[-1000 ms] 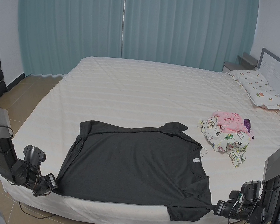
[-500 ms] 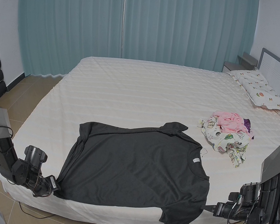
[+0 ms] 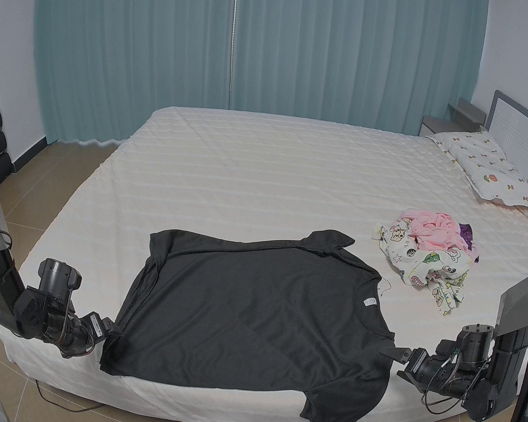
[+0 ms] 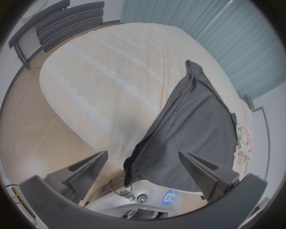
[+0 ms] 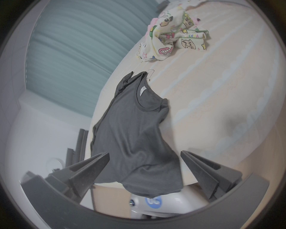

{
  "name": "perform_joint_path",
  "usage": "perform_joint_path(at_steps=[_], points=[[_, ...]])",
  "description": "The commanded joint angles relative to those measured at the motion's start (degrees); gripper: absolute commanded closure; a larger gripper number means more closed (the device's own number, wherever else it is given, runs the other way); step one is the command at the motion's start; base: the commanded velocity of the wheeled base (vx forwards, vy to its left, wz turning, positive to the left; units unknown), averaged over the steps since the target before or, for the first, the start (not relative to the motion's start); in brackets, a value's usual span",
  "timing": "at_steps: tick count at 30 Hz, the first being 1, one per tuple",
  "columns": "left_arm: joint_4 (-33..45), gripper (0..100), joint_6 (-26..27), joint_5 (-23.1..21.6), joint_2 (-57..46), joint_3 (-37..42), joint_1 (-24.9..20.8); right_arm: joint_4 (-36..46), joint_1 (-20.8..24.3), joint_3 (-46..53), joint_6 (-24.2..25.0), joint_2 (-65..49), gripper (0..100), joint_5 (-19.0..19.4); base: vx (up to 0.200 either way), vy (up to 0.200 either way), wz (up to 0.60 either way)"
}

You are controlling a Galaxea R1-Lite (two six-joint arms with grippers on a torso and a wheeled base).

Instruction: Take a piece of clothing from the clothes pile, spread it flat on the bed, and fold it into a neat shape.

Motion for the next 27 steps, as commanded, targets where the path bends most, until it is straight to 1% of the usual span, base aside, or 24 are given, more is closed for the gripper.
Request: perform_joint_path(at_steps=[1, 9, 14, 24, 27], points=[[-0.33, 0, -1.61, -1.42, -1.12, -2.44, 2.67, -1.05, 2.1, -1.86, 2.71, -1.35, 0, 0.17, 0.2, 0.0, 0.0], [-0.33, 0, -2.14, -1.69, 0.46, -3.14, 2.67, -1.05, 2.1, -1.86, 3.24, 0.5, 0, 0.08, 0.2, 0.0, 0.0], [-0.42, 0, -2.67, -1.6, 2.04, -4.02, 2.67, -1.05, 2.27, -1.51, 2.97, 1.64, 0, -0.01, 0.0, 0.0, 0.0], [-0.42, 0, -3.02, -1.51, 1.6, -3.67, 2.59, -1.05, 2.89, -1.33, 2.97, 1.73, 0, -0.19, 0.0, 0.0, 0.0], [-0.42, 0, -2.93, -1.6, 1.6, -3.32, 2.59, -1.05, 2.97, -1.24, 2.97, 1.73, 0, -0.19, 0.0, 0.2, 0.0]])
